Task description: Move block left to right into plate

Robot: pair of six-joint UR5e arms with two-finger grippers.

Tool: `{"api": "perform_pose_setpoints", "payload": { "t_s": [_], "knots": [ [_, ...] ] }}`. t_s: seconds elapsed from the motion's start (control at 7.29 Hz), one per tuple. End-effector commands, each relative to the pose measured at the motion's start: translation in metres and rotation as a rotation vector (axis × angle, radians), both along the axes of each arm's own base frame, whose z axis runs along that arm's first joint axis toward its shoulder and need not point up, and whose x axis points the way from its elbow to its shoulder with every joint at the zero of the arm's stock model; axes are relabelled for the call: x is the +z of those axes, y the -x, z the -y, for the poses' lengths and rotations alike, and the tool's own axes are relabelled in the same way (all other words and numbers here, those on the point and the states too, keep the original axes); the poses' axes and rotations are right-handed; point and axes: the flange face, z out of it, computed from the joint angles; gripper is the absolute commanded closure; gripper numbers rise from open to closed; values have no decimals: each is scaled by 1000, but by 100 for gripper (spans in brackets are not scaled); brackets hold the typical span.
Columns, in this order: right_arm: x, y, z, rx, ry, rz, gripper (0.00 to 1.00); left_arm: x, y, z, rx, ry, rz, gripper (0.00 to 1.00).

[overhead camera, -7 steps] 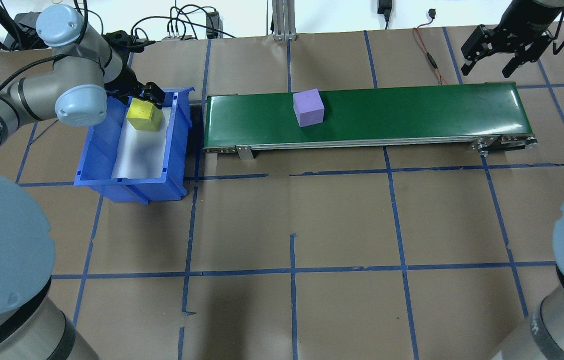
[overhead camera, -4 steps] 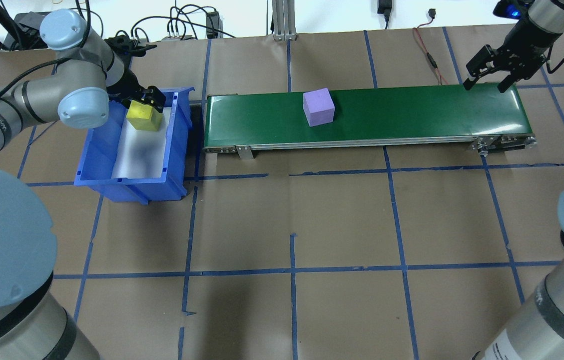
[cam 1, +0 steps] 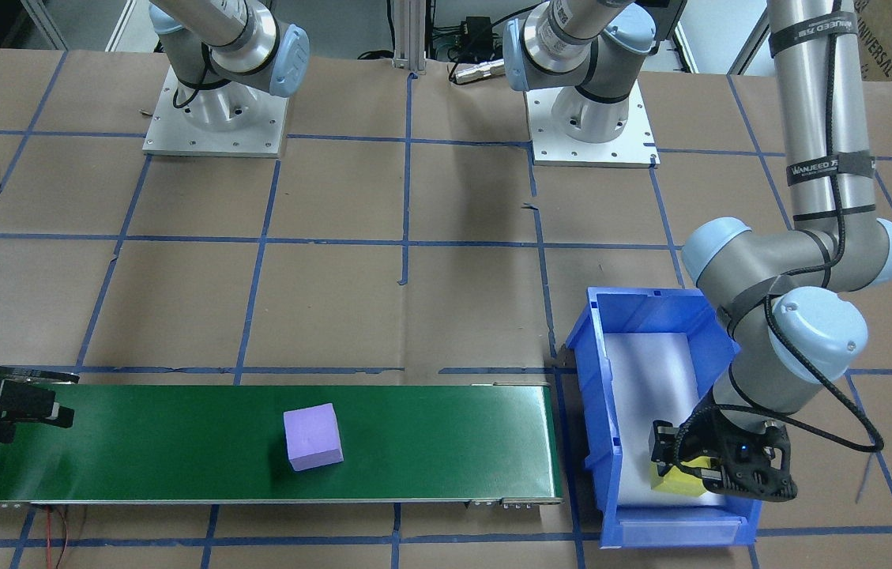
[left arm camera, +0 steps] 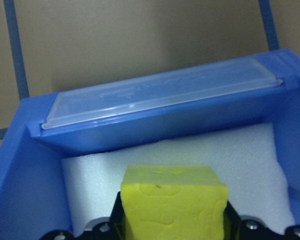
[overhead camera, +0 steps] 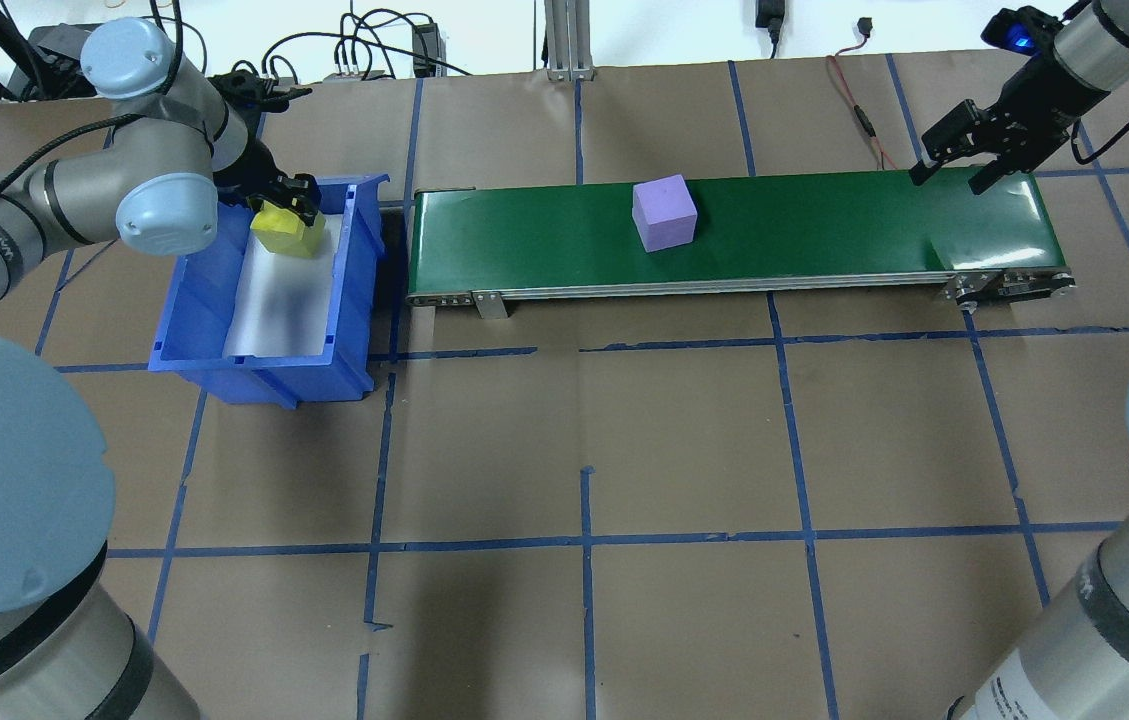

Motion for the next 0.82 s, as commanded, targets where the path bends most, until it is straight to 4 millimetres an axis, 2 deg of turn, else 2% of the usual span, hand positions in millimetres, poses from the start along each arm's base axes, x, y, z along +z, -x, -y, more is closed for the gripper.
{"api": "perform_pose_setpoints", "payload": {
  "t_s": [0.0, 0.14, 0.27, 0.41, 0.55, 0.69],
  "knots": [
    [-1, -1, -2, -1, 1, 8, 0, 72, 7, -10, 55, 108, -9, 70],
    [-1, -1, -2, -1, 4, 6, 0, 106, 17, -21, 40, 155, -23, 70],
    [-1, -1, -2, 2, 5, 6, 0, 122, 34, -29, 20, 181, -60, 70],
    [0, -1, -2, 11, 10, 6, 0, 126, 68, -34, 36, 174, -84, 70],
    [0, -1, -1, 12, 12, 6, 0, 128, 120, -41, 56, 165, -114, 70],
    [0, -1, -1, 12, 12, 6, 0, 117, 152, -47, 108, 139, -148, 70]
  ]
}}
